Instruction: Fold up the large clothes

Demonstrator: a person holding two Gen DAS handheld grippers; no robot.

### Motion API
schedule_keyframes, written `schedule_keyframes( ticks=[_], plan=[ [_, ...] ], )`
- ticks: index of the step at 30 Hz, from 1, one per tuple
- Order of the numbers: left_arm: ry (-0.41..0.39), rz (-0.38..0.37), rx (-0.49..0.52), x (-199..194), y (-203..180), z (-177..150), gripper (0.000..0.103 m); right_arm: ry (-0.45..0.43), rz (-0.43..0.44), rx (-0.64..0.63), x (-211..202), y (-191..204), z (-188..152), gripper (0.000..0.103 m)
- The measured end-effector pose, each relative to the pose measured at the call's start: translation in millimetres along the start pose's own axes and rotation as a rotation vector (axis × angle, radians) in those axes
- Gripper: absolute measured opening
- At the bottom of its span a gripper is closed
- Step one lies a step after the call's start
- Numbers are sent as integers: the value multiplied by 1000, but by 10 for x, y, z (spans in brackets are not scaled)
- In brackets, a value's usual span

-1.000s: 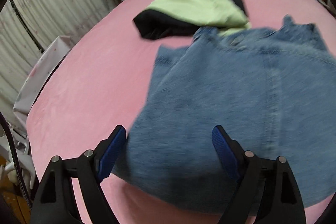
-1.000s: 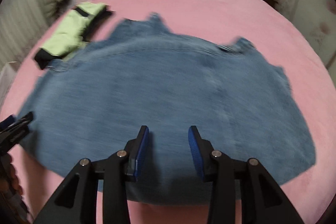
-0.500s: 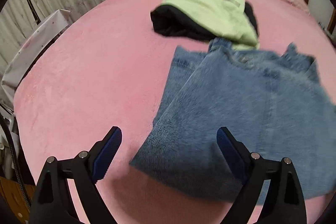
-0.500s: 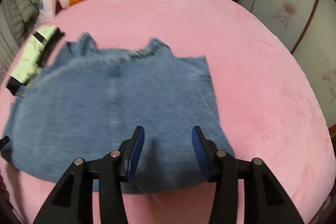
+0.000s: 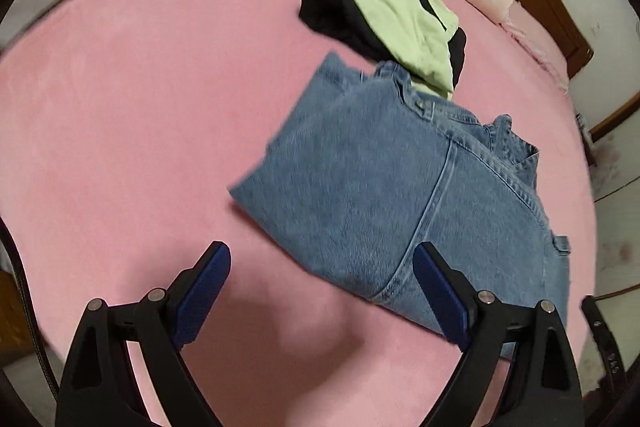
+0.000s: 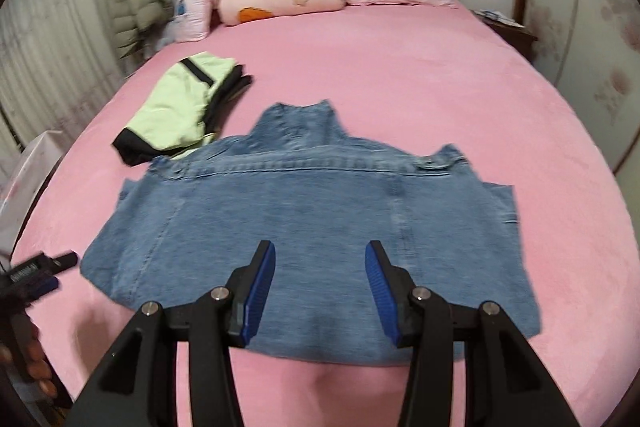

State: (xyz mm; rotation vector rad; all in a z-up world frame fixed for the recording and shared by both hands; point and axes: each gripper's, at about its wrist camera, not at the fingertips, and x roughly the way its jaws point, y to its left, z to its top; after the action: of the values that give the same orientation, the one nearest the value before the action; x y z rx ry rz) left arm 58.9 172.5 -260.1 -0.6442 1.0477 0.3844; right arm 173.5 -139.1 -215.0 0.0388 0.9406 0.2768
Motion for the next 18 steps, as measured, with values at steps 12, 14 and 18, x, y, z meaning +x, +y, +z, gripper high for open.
schedule_keyframes(
  ticks=[12, 14, 18],
  plan=[
    [-43, -218, -110, 798, 194, -25, 90, 61, 46, -36, 377, 393, -325, 41],
    [-66, -244, -75, 840, 115, 88, 89, 60, 42, -40, 400, 416, -350, 41],
    [-57, -245, -108, 947, 81, 286, 44, 55, 23, -40, 473, 446, -352, 26]
  ],
)
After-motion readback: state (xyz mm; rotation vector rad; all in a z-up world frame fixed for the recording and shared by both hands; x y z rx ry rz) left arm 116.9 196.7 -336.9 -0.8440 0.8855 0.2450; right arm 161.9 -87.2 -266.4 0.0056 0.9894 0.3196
